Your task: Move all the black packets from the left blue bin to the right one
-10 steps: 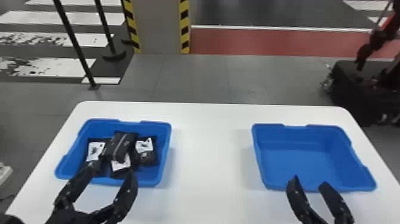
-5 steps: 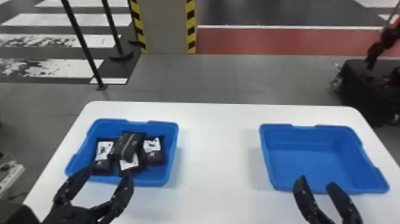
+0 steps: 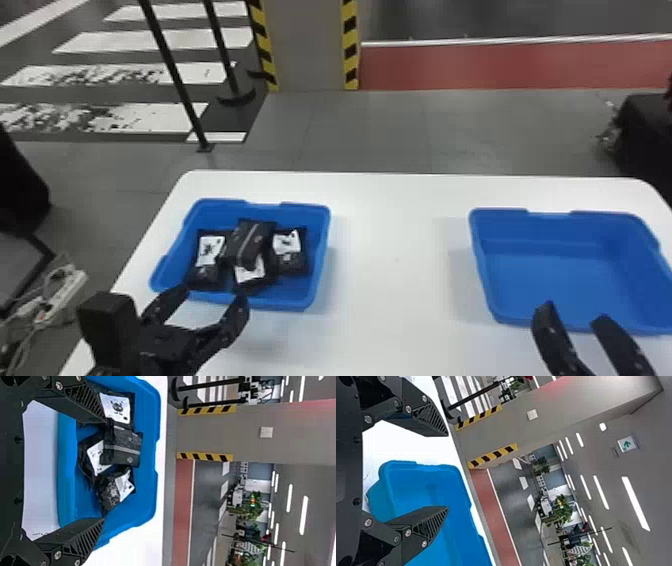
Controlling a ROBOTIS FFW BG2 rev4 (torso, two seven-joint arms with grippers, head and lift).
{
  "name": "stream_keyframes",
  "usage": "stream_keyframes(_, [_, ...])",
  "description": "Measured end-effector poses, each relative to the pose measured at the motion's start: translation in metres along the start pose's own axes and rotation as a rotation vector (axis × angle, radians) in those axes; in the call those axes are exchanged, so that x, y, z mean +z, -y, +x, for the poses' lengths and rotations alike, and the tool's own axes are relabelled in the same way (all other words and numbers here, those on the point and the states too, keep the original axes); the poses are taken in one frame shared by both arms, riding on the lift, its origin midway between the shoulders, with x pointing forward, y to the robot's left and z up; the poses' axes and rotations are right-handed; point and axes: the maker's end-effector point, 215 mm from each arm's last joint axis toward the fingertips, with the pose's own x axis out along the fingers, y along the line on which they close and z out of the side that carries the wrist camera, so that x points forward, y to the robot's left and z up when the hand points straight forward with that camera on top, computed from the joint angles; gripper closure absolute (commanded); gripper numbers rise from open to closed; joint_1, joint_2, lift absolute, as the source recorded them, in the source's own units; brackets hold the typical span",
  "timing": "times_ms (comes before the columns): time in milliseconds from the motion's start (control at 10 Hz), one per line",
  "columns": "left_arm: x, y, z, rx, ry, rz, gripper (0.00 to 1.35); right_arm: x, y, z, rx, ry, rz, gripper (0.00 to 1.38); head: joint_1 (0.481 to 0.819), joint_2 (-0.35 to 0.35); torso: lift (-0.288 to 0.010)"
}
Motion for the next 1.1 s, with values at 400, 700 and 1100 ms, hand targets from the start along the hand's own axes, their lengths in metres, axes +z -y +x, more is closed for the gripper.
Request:
stream_keyframes(400, [-0.009, -0.031, 0.062, 0.009, -0.057, 0.043, 0.14, 0.000, -0.002, 0.000, 0.004, -0.001, 0.007, 0.40, 0.695, 0.166, -0.110])
stream_keyframes(700, [-0.014, -0.052, 0.109, 0.013, -0.095, 0.063, 0.14, -0.002, -0.005, 0.000, 0.010, -0.003, 0.012, 0.40, 0.695, 0.182, -0.110])
stream_keyframes(1100, [-0.024, -0.047, 0.159, -0.079, -0.182, 0.067, 0.31, -0.003, -0.007, 0.002, 0.018, -0.003, 0.017, 0.40, 0.695, 0.163, -0.110])
